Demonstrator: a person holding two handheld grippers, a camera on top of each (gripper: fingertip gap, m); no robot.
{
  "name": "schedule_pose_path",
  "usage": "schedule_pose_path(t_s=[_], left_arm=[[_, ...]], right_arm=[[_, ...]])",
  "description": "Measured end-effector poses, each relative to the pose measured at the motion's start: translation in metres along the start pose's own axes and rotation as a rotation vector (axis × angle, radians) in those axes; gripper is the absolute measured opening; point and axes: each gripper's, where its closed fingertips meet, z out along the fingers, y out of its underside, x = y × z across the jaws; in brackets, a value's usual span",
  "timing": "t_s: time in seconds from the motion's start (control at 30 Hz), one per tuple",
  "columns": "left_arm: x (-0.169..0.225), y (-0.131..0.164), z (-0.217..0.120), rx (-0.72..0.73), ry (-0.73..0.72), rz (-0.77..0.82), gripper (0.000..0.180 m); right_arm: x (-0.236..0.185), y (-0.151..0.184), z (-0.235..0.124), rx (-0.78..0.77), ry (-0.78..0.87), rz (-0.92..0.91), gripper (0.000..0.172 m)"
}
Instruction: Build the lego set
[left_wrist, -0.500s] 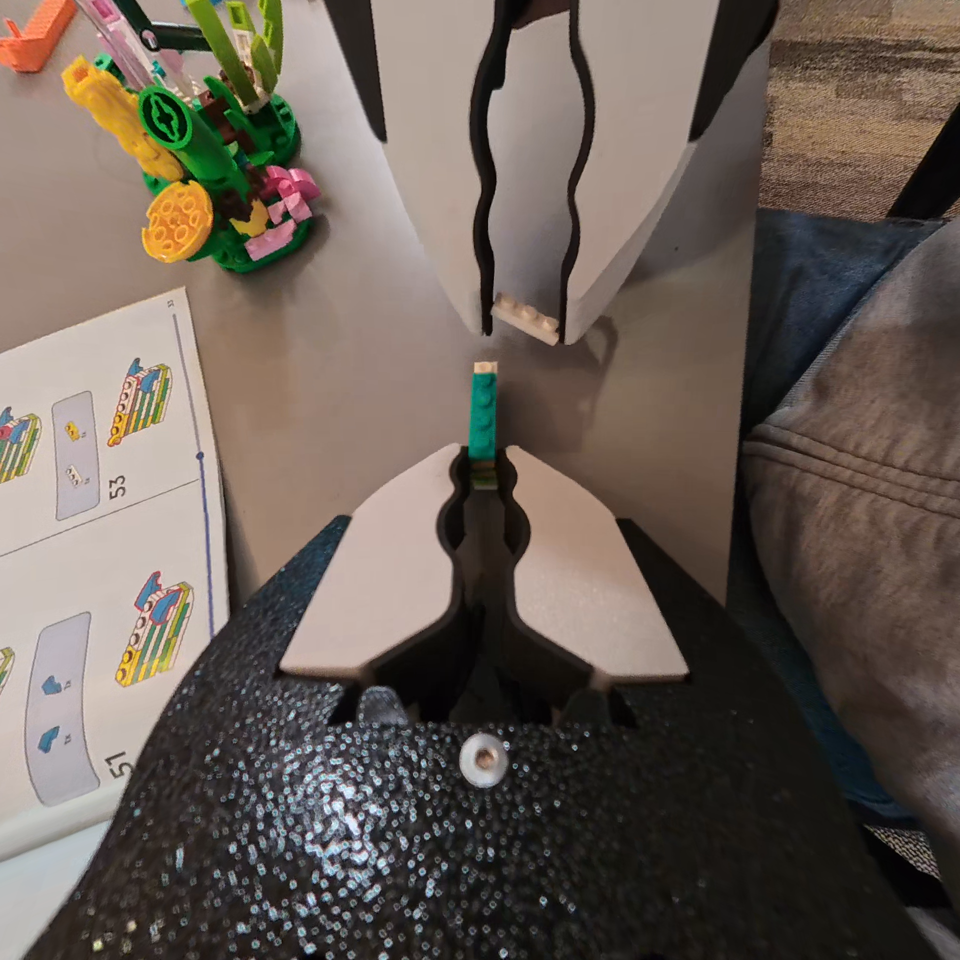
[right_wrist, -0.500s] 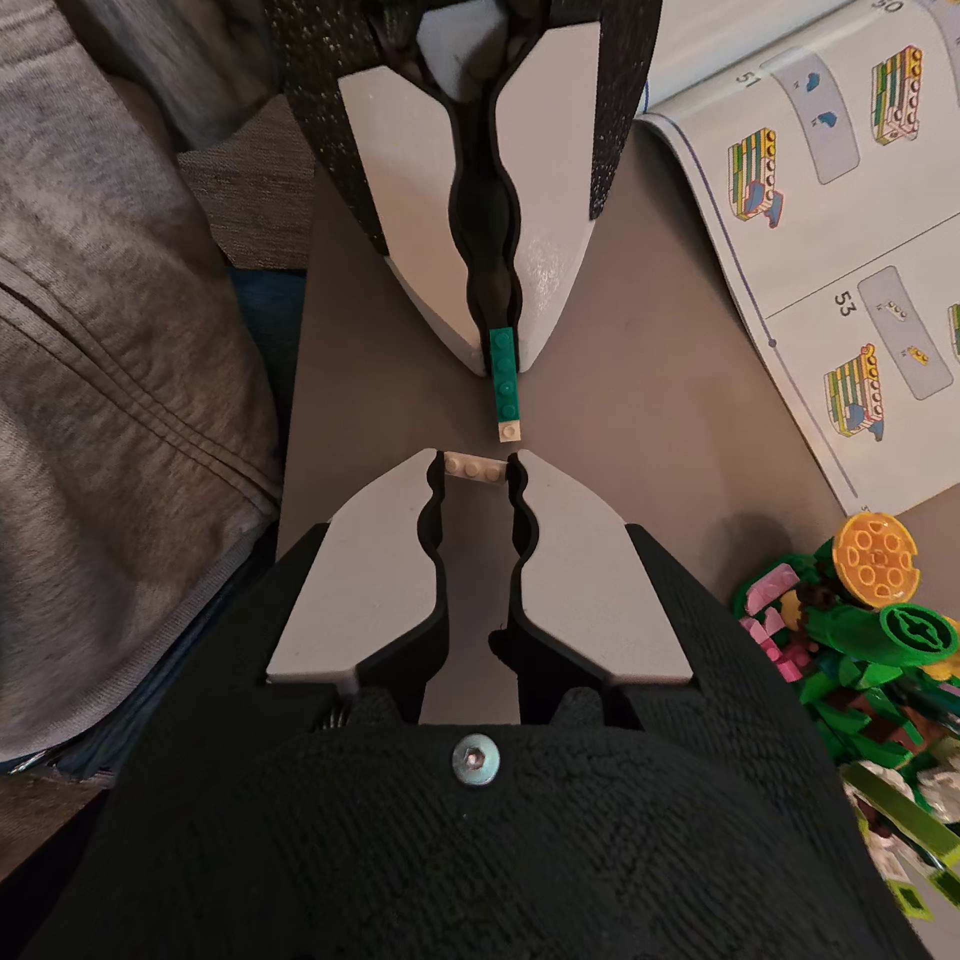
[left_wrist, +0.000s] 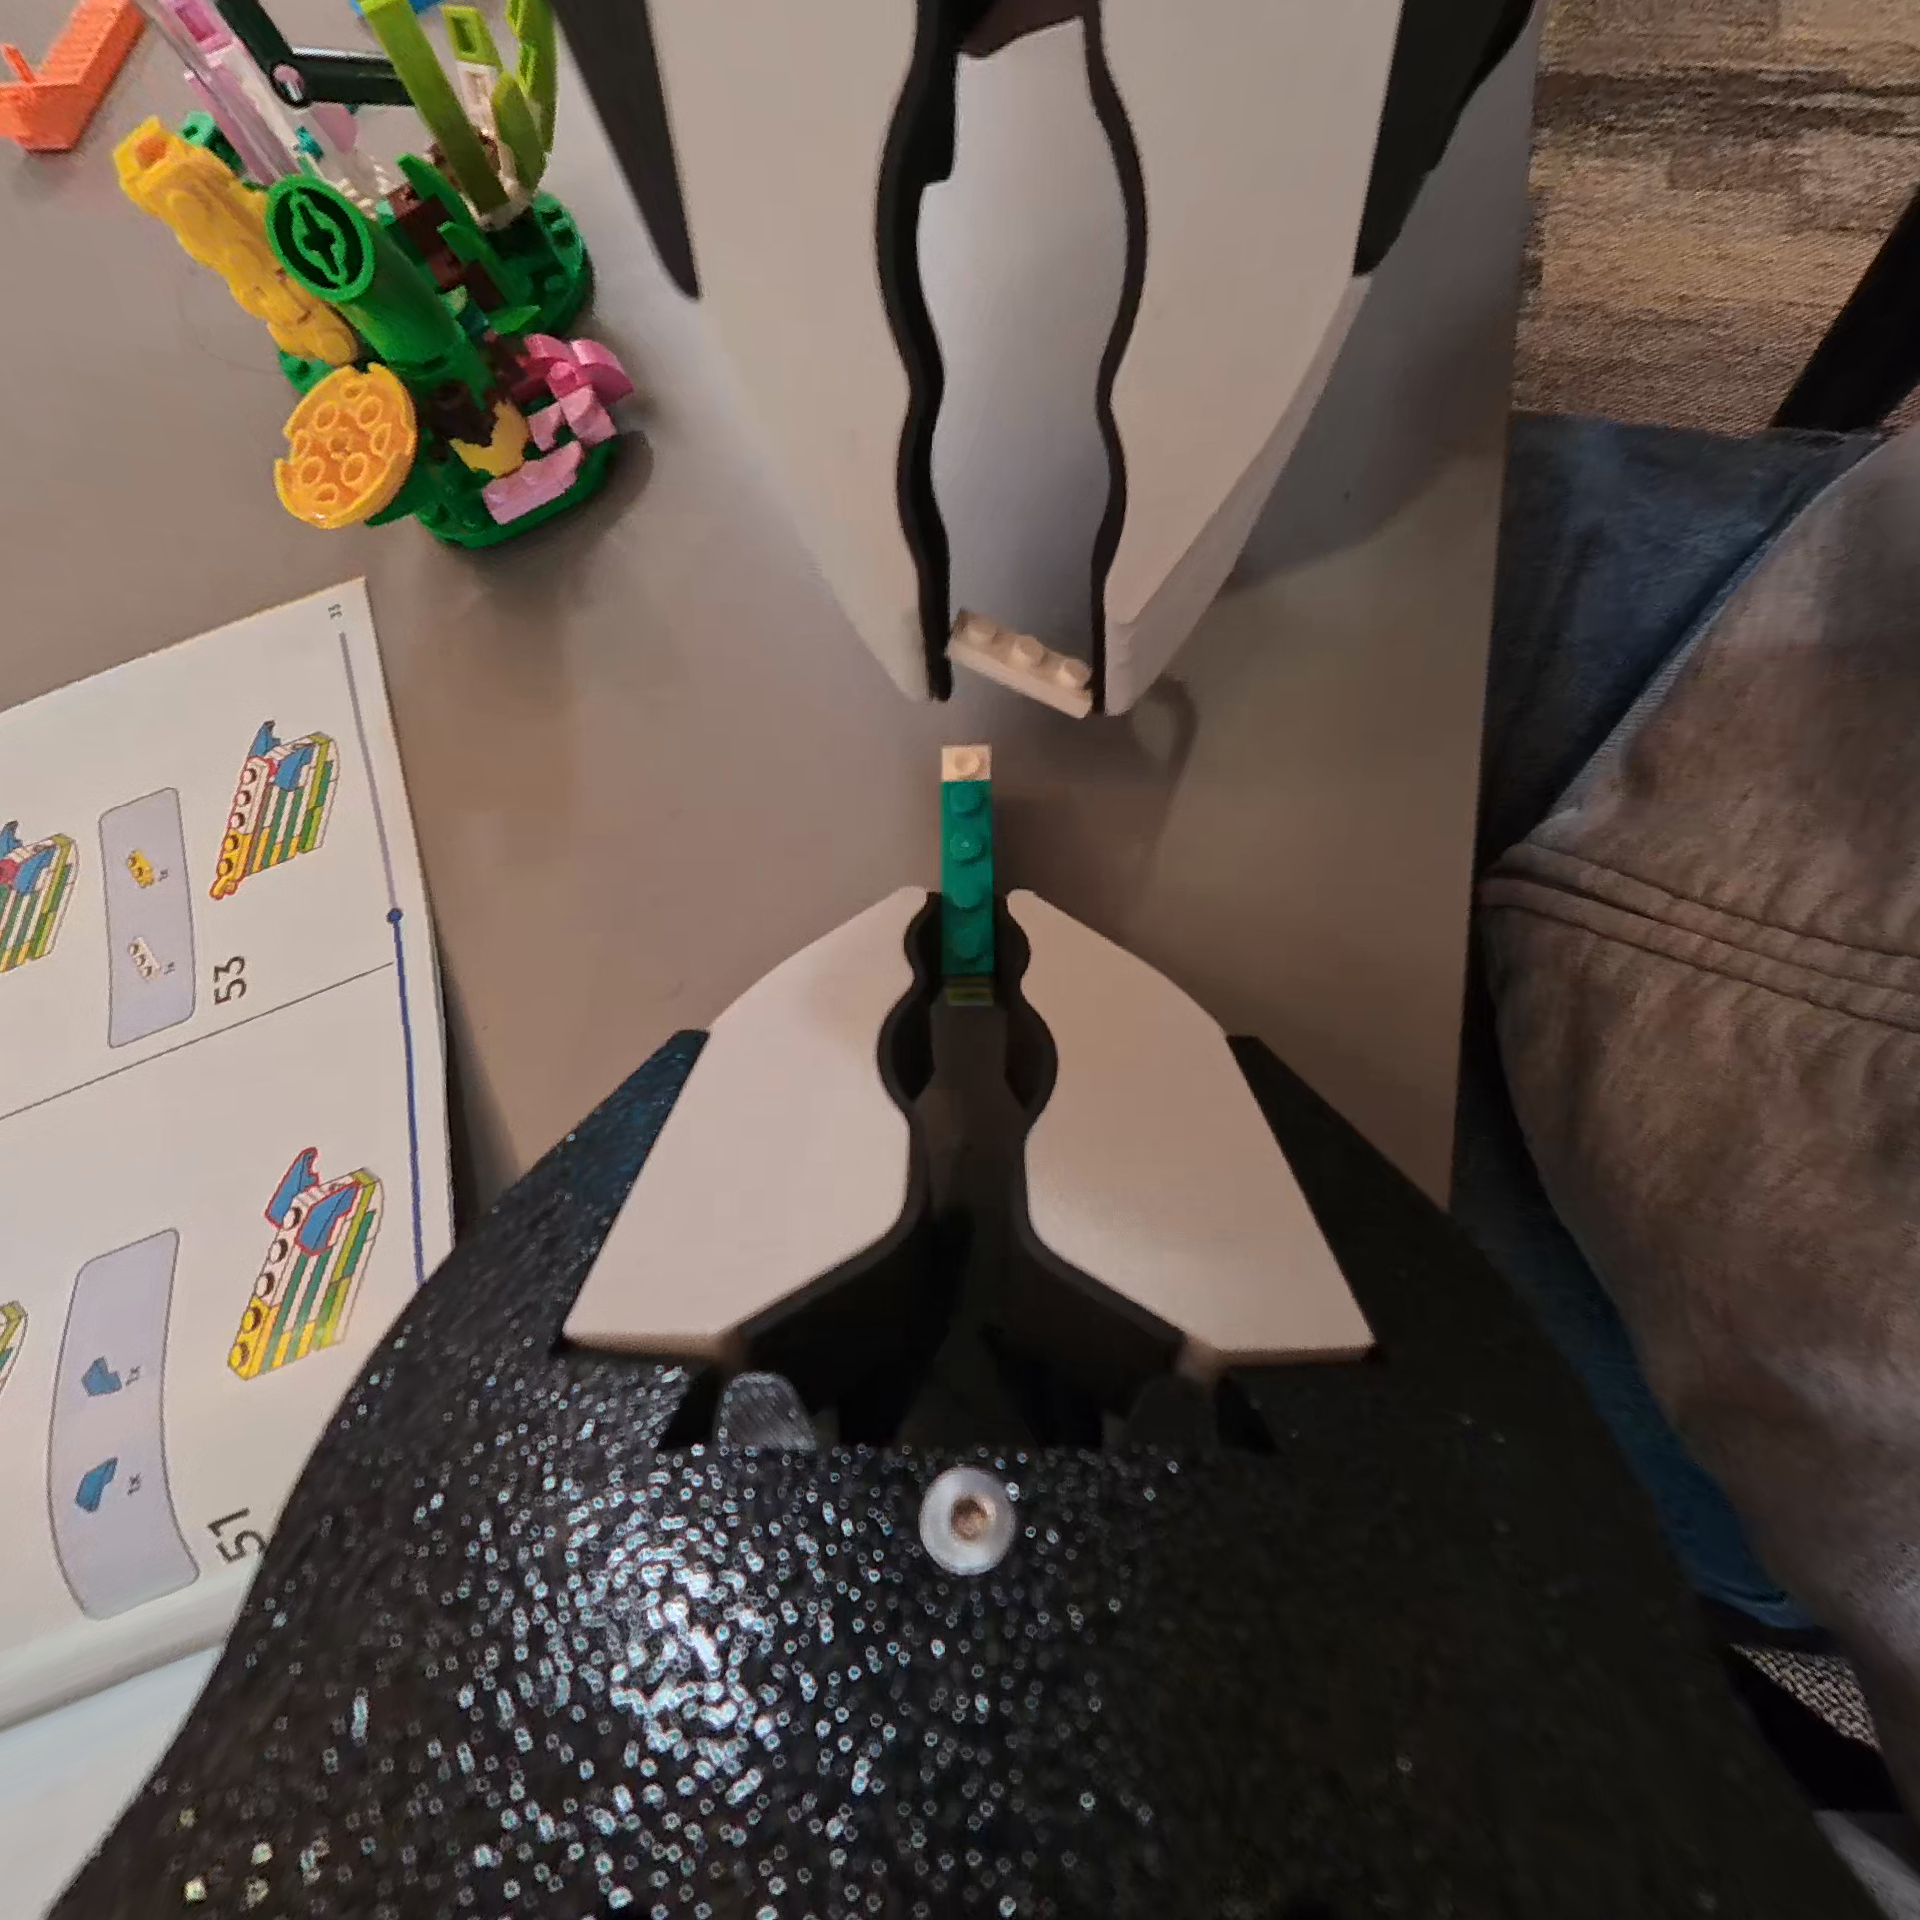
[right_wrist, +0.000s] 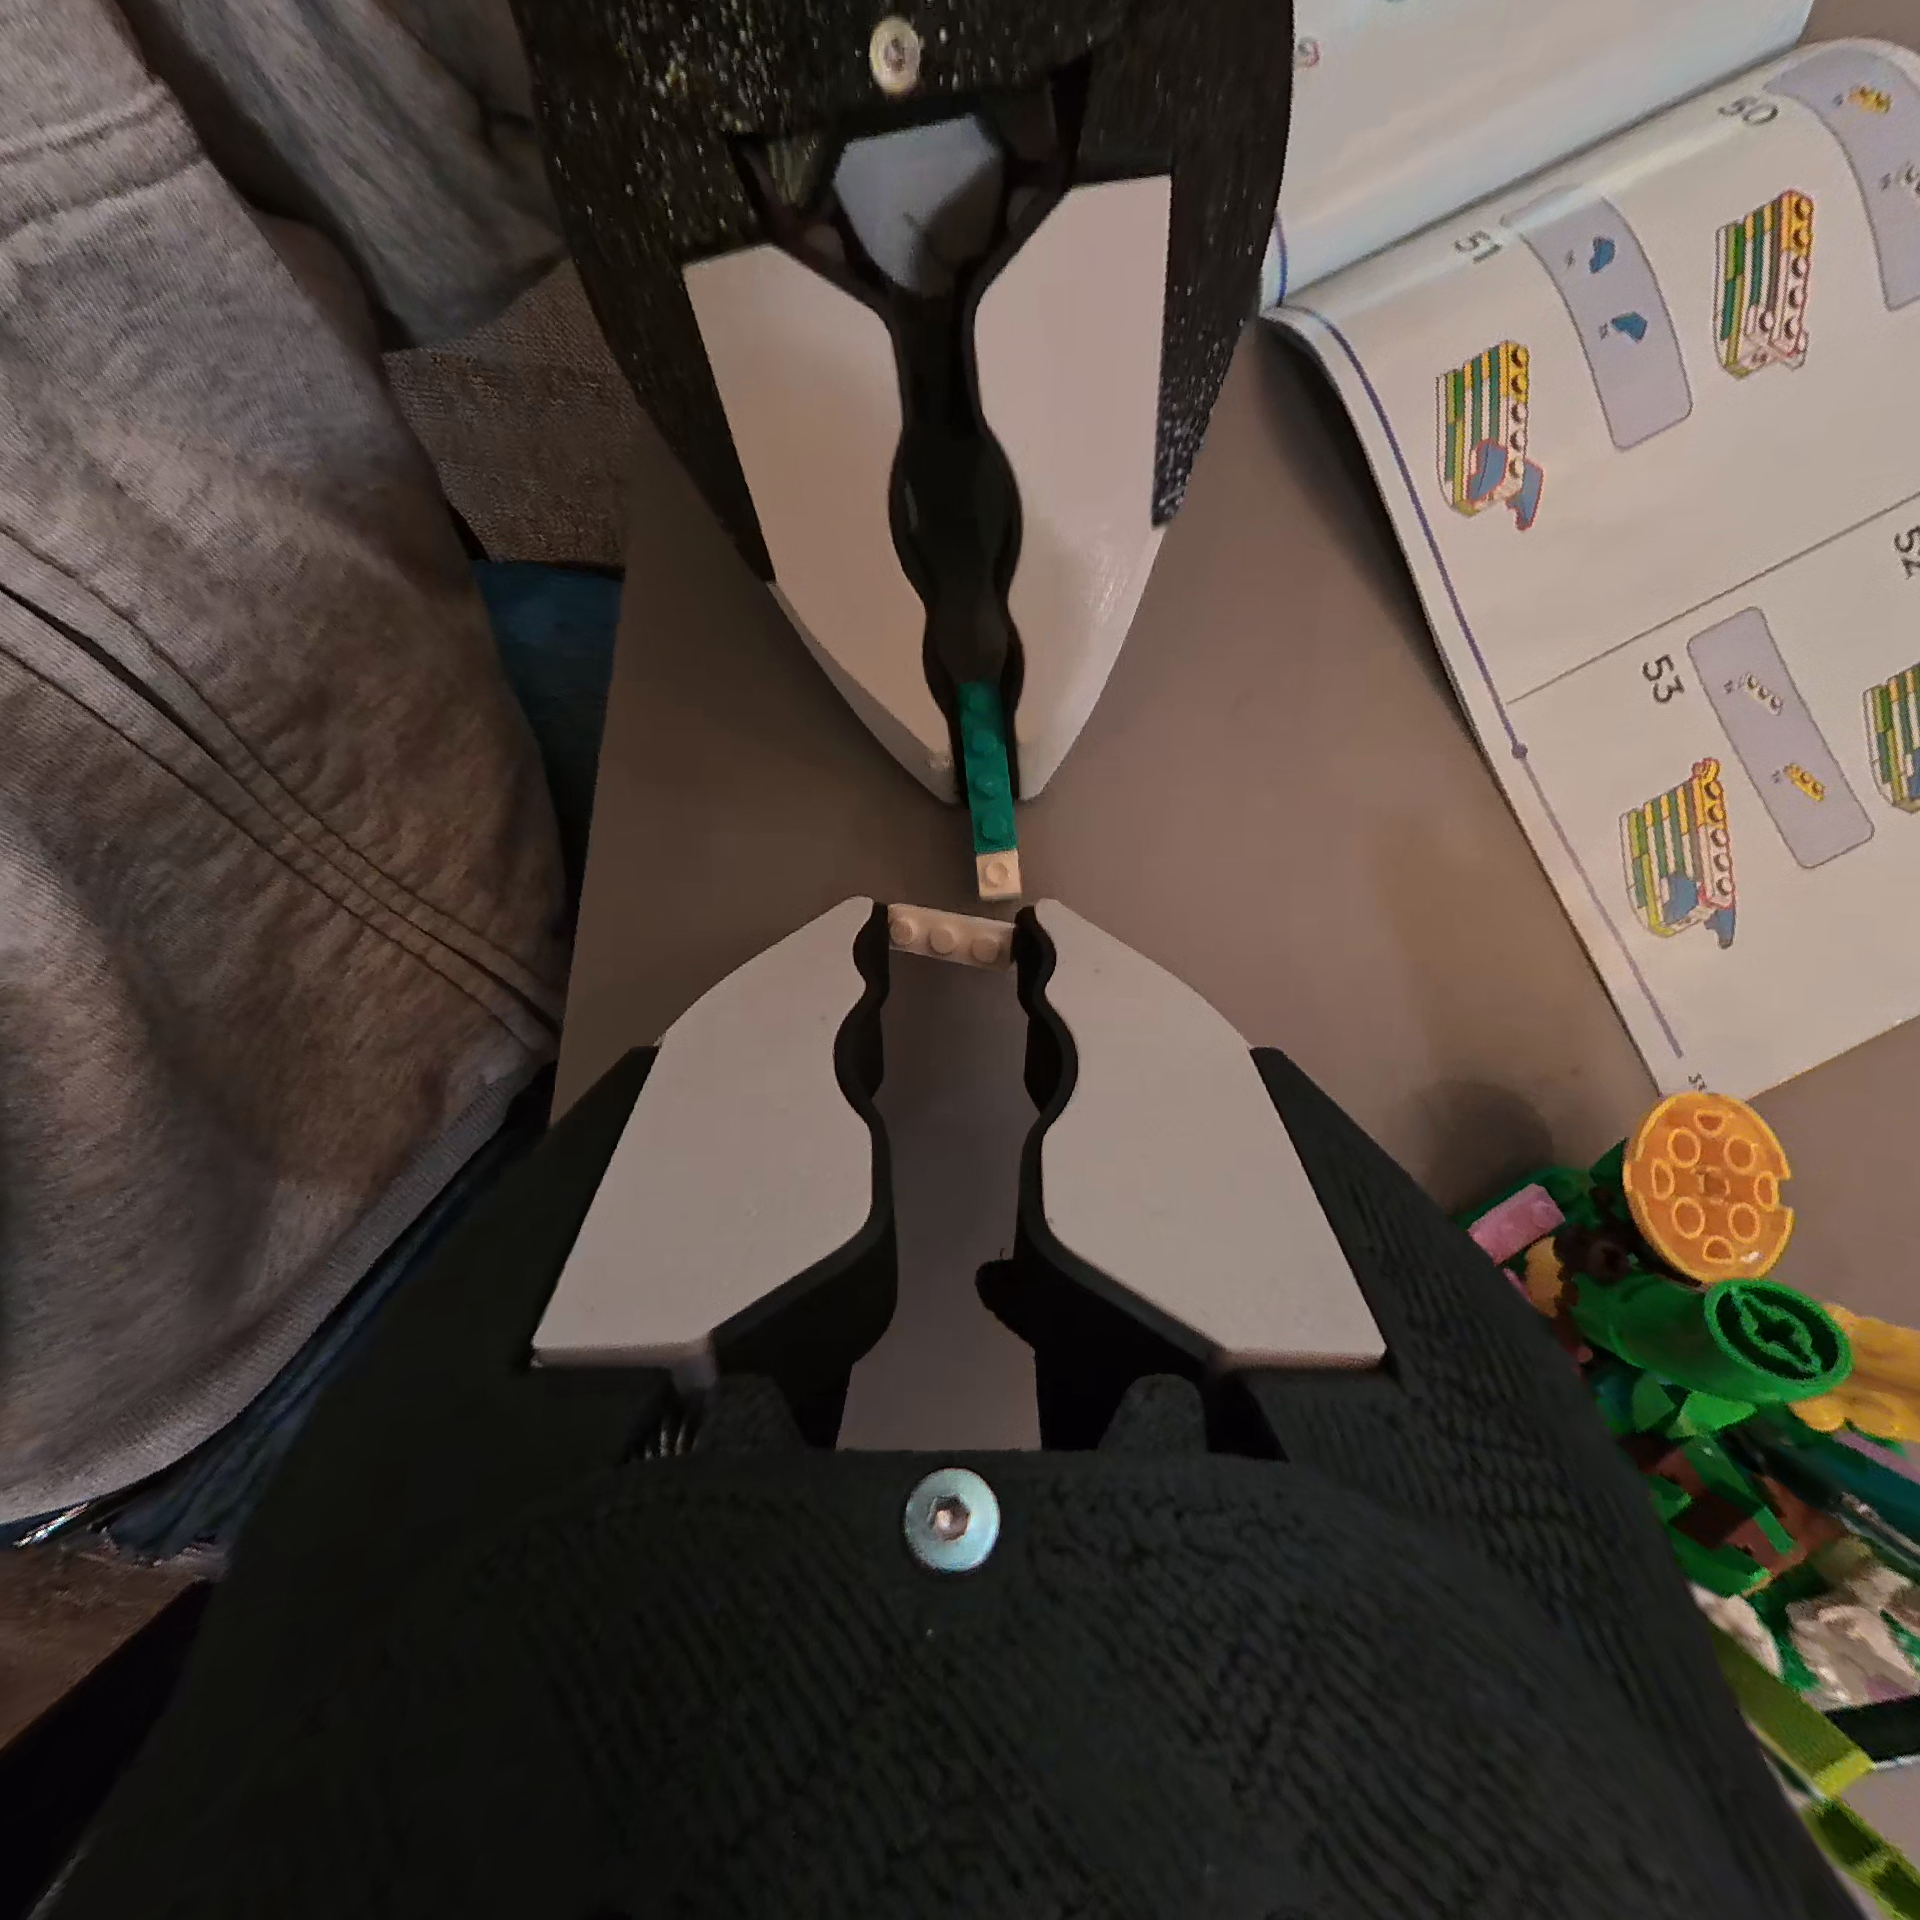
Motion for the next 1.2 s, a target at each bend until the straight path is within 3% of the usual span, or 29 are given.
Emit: schedule_pose_path(t_s=[0.03, 0.8, 1.2], left_arm=[[0.0, 0.0, 0.0, 0.0, 0.001, -0.001, 0.009], [0.002, -0.002, 0.0, 0.006, -0.001, 0.066, 0.009], [0.002, -0.002, 0.0, 0.006, 0.0, 0.061, 0.008]], right_arm=[[0.0, -0.002, 0.001, -0.007, -0.006, -0.009, 0.022], [-0.002, -0.001, 0.014, -0.169, -0.321, 0.047, 0.021], [0.001, 0.0, 0.011, -0.177, -0.302, 0.047, 0.018]])
